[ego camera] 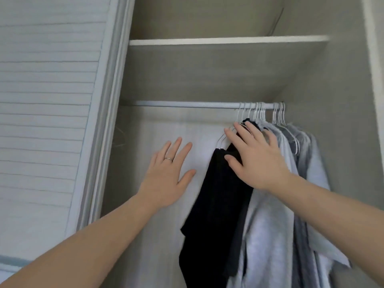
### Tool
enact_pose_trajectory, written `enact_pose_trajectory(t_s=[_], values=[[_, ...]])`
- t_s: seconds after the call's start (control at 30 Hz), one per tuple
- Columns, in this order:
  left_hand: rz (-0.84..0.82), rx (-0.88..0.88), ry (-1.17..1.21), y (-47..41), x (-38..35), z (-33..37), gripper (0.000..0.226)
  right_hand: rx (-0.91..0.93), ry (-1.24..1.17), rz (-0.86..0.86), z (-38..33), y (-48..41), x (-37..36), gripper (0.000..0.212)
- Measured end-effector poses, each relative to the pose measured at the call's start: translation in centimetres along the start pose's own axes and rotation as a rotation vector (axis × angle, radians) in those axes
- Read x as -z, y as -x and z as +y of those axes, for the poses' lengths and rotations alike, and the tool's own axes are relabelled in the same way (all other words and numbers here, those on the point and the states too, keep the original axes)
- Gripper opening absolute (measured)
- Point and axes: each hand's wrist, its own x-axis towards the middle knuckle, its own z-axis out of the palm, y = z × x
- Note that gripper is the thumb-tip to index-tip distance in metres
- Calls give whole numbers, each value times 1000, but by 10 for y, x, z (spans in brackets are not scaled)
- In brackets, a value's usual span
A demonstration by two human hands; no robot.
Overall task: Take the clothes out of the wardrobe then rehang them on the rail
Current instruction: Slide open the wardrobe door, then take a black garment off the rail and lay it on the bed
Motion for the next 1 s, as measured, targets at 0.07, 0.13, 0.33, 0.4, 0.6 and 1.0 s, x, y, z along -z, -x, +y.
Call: enact_pose_trajectory(t_s=[0.07, 0.13, 0.33, 0.4, 0.6, 1.0], values=[[-37, 36, 75, -19, -20, 5, 66, -3, 33, -20, 20, -11, 1, 64], [-92, 64, 153, -38, -41, 7, 65, -8, 66, -43, 36, -23, -1, 62], [-265, 149, 476, -97, -109, 6, 68, -77, 163, -154, 57, -68, -20, 50], [-307, 161, 544, -115, -132, 3, 70, -93, 219, -184, 58, -85, -31, 38], [-329, 169, 753, -152, -194, 2, 73, -165, 333, -221, 62, -132, -73, 30], [-360, 115, 972, -198, -251, 19, 80, -337, 485, -236, 54, -174, -125, 18]])
